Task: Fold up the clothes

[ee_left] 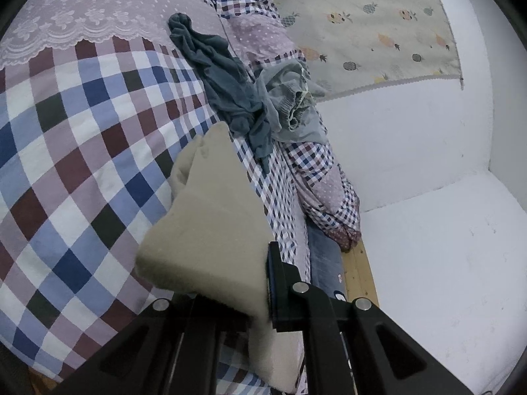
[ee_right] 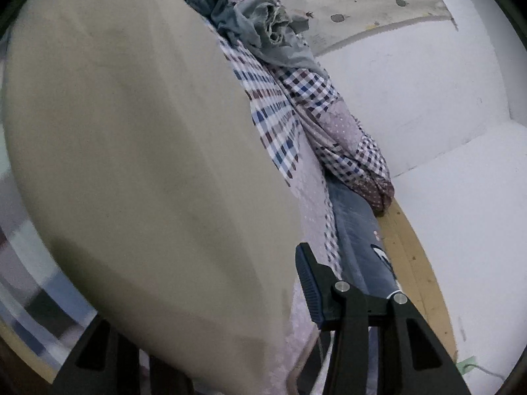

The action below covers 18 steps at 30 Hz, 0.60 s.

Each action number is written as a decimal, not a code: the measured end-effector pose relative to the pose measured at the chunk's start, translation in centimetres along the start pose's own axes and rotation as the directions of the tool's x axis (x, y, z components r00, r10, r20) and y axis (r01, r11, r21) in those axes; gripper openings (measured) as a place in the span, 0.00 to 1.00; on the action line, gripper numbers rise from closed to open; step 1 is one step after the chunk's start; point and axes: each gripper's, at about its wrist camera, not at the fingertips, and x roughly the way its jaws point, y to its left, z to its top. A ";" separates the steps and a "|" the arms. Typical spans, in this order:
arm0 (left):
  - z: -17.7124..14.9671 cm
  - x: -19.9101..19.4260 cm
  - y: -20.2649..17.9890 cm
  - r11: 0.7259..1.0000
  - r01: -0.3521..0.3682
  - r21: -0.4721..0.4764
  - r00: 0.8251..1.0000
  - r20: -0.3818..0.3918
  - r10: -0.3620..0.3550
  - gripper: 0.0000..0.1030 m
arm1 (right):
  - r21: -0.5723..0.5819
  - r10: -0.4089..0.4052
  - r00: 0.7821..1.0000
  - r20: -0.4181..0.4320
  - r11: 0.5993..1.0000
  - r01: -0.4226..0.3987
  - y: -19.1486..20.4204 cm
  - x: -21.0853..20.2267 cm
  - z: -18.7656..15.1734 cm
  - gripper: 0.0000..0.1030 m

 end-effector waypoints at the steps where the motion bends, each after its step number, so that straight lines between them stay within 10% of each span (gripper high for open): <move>1: 0.0 0.0 0.0 1.000 -0.001 -0.001 1.000 0.000 0.001 0.05 | -0.006 0.002 1.000 -0.001 1.000 -0.002 -0.1 0.1 -0.1 0.48; 5: 0.1 0.1 0.3 1.000 -0.010 -0.008 1.000 -0.004 0.010 0.05 | -0.036 0.048 0.999 0.009 0.998 -0.048 0.1 0.8 -0.4 0.38; 7: 0.1 0.2 0.5 1.000 -0.016 -0.013 1.000 -0.005 0.016 0.05 | -0.014 0.065 0.998 -0.012 0.998 -0.065 -0.2 1.1 -0.5 0.09; 18: -0.5 -3.2 -2.5 0.995 0.067 0.075 0.997 0.028 -0.070 0.03 | 0.154 -0.007 0.993 0.120 0.988 -0.011 -5.8 -4.6 1.3 0.08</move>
